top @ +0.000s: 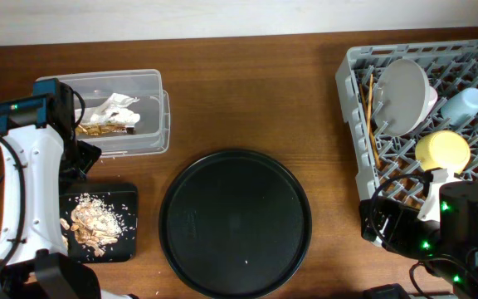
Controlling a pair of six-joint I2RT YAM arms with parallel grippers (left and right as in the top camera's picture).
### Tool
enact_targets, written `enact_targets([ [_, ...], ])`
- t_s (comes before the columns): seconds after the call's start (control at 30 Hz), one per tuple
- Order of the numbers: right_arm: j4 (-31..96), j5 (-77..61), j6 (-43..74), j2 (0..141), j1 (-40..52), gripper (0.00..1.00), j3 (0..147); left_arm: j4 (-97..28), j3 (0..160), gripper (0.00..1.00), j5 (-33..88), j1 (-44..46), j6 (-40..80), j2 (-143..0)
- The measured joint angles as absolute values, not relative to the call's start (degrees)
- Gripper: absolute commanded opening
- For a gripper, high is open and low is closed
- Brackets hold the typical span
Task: Sort waste into correct bins and load items into the dishwasher rack
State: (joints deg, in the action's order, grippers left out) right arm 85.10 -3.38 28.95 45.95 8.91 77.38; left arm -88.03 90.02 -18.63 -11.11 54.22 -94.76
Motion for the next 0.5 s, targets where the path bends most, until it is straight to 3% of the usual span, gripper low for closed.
enact_targets([
  [0.3,84.14,-3.57,29.02,45.87,8.91,0.99,73.56,-88.03,90.02,0.99,-18.63,-11.11,54.22,-94.76],
  [0.5,69.54,-3.62,29.04,40.80,8.91,0.99,58.74,-88.03,90.02,0.99,-18.63,-11.11,54.24,-94.76],
])
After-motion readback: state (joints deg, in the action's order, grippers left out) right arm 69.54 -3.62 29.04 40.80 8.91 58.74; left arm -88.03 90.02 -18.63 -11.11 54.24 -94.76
